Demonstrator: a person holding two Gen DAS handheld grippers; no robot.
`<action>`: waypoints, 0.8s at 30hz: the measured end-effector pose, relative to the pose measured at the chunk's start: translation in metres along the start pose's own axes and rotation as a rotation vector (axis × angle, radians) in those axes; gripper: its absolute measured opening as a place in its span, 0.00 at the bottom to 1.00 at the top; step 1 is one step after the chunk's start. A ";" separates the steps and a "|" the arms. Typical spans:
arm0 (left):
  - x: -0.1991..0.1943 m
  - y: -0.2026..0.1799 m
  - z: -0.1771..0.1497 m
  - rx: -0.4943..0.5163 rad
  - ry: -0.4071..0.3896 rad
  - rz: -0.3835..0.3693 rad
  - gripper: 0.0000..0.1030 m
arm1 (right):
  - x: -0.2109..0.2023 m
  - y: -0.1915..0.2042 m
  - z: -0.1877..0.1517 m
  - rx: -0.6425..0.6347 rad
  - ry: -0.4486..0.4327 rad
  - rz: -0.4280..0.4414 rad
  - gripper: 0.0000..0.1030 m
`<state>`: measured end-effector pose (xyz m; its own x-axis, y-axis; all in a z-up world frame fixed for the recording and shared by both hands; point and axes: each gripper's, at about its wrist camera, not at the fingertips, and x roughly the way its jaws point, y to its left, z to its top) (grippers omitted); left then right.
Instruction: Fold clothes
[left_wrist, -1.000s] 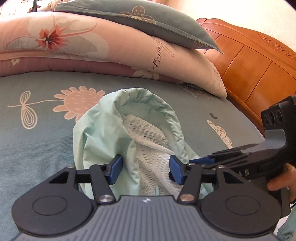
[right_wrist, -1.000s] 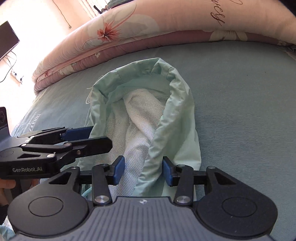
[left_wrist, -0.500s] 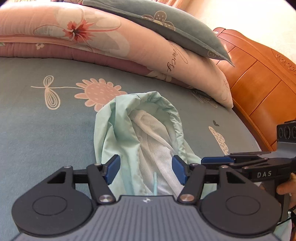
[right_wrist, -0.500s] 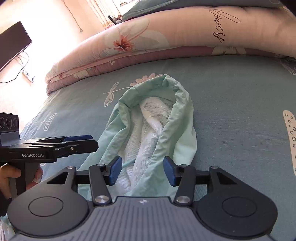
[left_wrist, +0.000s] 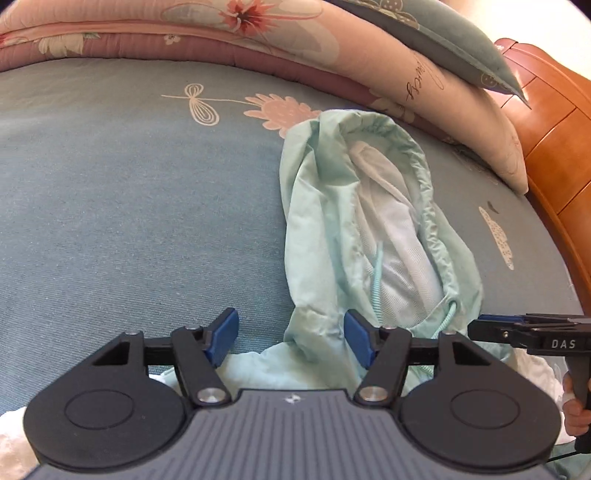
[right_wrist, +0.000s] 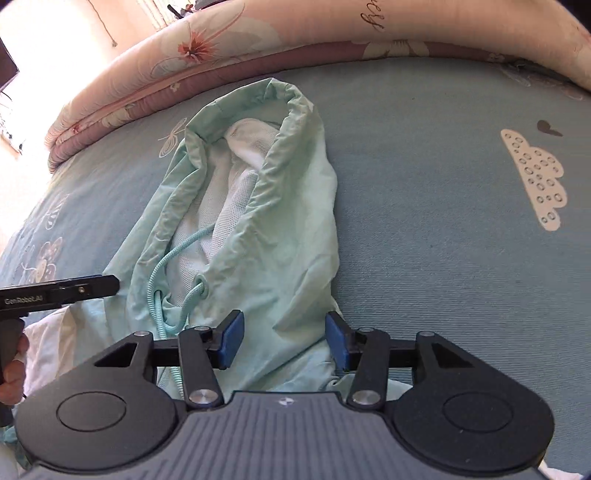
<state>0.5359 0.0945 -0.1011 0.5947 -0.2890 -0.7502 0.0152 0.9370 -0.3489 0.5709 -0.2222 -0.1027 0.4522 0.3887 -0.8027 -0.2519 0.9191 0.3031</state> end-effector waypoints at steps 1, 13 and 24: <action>-0.010 0.000 -0.001 0.005 -0.005 -0.017 0.61 | -0.007 0.002 0.000 -0.011 -0.004 -0.020 0.56; -0.100 -0.034 -0.096 0.106 0.196 0.018 0.66 | -0.082 0.028 -0.095 -0.150 0.191 -0.237 0.67; -0.101 -0.040 -0.199 0.147 0.148 0.050 0.96 | -0.074 0.047 -0.202 -0.111 0.138 -0.331 1.00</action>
<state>0.3150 0.0466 -0.1235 0.4732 -0.2572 -0.8426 0.1120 0.9662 -0.2320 0.3530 -0.2211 -0.1329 0.4073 0.0523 -0.9118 -0.2062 0.9778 -0.0361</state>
